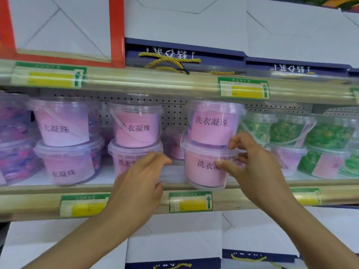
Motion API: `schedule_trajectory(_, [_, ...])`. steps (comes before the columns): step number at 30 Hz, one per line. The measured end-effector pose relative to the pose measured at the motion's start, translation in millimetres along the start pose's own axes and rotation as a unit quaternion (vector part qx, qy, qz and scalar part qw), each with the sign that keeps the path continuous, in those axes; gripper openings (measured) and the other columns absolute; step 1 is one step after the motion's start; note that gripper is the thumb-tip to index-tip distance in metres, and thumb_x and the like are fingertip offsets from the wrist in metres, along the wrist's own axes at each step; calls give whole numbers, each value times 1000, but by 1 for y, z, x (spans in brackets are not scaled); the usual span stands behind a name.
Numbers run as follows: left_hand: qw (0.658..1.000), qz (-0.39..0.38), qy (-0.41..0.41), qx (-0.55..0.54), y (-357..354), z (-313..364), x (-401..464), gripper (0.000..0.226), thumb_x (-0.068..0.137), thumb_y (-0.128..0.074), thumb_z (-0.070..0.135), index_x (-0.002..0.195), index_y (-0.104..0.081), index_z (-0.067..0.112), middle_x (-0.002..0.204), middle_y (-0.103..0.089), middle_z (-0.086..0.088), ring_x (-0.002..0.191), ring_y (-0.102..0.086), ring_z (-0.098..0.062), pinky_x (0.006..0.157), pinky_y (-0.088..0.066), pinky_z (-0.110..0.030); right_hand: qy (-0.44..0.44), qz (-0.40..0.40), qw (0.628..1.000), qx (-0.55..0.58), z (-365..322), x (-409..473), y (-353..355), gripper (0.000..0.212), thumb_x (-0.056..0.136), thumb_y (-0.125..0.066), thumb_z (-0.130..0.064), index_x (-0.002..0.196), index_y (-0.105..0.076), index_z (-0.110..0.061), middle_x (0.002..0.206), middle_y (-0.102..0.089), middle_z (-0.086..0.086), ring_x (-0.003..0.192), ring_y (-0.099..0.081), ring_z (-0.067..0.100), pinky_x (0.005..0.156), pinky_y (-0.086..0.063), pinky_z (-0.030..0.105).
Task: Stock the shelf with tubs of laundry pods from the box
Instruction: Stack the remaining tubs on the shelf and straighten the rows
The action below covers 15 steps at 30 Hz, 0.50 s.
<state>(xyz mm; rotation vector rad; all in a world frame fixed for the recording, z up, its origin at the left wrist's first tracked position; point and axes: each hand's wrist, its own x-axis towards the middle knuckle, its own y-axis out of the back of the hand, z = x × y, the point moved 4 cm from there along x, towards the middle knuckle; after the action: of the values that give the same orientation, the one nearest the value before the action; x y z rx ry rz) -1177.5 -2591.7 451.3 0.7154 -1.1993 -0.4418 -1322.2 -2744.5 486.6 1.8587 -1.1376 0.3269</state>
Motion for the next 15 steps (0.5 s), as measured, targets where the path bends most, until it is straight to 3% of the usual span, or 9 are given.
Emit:
schedule_trajectory(2, [999, 31, -10, 39, 6, -4, -3, 49, 55, -76, 0, 98, -64, 21, 101, -65, 6, 91, -61, -22, 61, -53, -32, -1, -5, 1000, 2, -3, 12, -11, 34, 72, -78, -26, 87, -47, -22, 91, -61, 6, 81, -62, 26, 72, -51, 42])
schedule_trajectory(6, [990, 101, -24, 91, 20, -12, -2, 52, 45, -76, -5, 93, -68, 13, 94, -65, -2, 89, -46, -21, 64, -48, -33, -4, -17, 1000, -1, -3, 24, -34, 35, 74, -77, -28, 88, -45, -22, 83, -60, 6, 75, -59, 24, 66, -50, 38])
schedule_trajectory(12, [985, 112, -3, 130, 23, -31, 5, 57, 42, -78, -7, 95, -67, 10, 95, -64, -7, 89, -44, -25, 64, -46, -36, -1, -1, 1000, -4, 0, 25, -48, 36, 75, -76, -28, 89, -43, -24, 80, -57, 5, 74, -57, 24, 64, -47, 35])
schedule_trajectory(15, [984, 111, 8, 137, 23, -35, 8, 55, 42, -79, -9, 92, -66, 10, 91, -63, -7, 84, -52, -30, 61, -47, -36, 5, -3, 1000, -18, 2, 25, -53, 36, 76, -75, -28, 90, -42, -24, 78, -55, 5, 67, -51, 18, 55, -38, 29])
